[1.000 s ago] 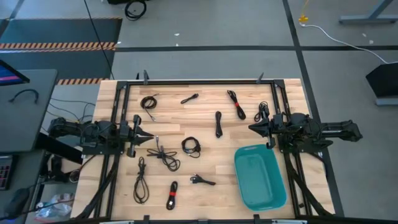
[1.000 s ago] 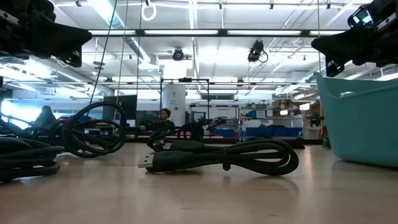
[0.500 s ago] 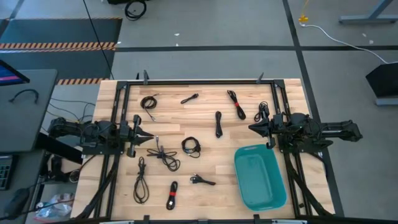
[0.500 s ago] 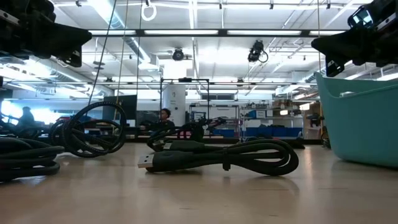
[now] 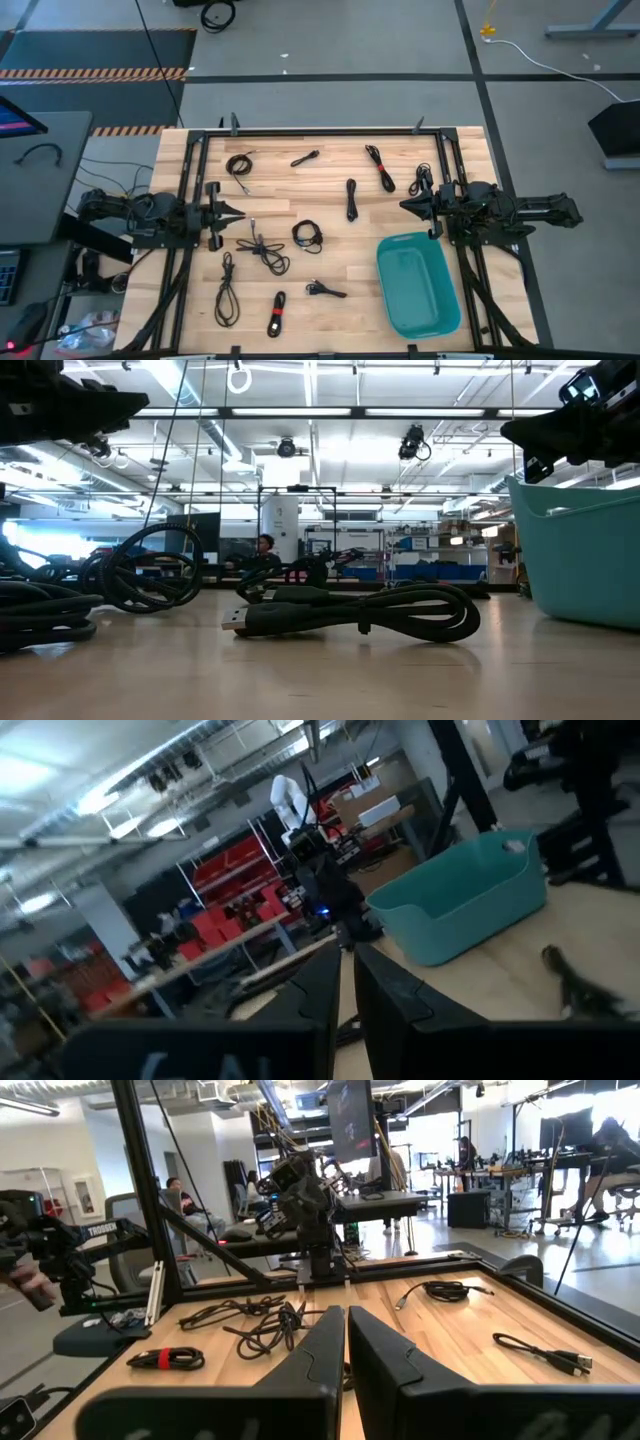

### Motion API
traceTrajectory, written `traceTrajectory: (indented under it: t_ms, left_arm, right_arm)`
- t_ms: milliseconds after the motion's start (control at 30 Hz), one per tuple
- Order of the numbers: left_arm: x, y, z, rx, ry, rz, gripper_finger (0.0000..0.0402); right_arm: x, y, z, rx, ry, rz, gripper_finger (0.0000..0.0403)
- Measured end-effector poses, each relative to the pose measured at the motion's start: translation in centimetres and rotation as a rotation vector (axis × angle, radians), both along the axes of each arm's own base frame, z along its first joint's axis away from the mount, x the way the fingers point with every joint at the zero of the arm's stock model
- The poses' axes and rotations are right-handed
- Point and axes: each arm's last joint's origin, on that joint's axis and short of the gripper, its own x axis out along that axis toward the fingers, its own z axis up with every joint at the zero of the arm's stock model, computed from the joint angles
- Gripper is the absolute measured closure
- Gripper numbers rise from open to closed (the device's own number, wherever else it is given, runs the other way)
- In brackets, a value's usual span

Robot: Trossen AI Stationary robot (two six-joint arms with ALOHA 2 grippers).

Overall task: Pick and place USB-C Cables
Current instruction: Put the black charger cable into the green bin

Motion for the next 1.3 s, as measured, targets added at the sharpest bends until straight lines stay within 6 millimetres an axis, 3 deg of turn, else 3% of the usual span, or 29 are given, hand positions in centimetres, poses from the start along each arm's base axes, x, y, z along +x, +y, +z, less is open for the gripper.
traceTrajectory:
  t_ms: [300,533,600,733,1000,1300]
  left_arm:
    - [-0.1,0.5,0.2,-0.41,-0.039,0.069,0.0361]
    - [-0.4,1.2,0.6,-0.991,-0.222,0.164,0.0361]
    - [-0.5,1.4,0.7,-1.087,-0.277,0.208,0.0361]
    - [-0.6,1.7,0.7,-1.171,-0.36,0.288,0.0361]
    - [-1.0,1.9,1.2,-1.241,-0.47,0.328,0.0361]
    - [-1.0,1.9,1.4,-1.243,-0.485,0.319,0.0361]
  right_arm:
    - [0.0,0.0,0.0,0.0,0.0,0.0,0.0378]
    - [0.0,0.0,0.0,0.0,0.0,0.0,0.0378]
    - [0.0,0.0,0.0,0.0,-0.003,0.0,0.0378]
    - [0.0,0.0,0.2,0.055,-0.017,0.006,0.0378]
    - [-0.3,0.0,1.7,0.415,-0.18,0.076,0.0378]
    - [-0.9,0.0,3.1,0.407,-0.34,0.106,0.0378]
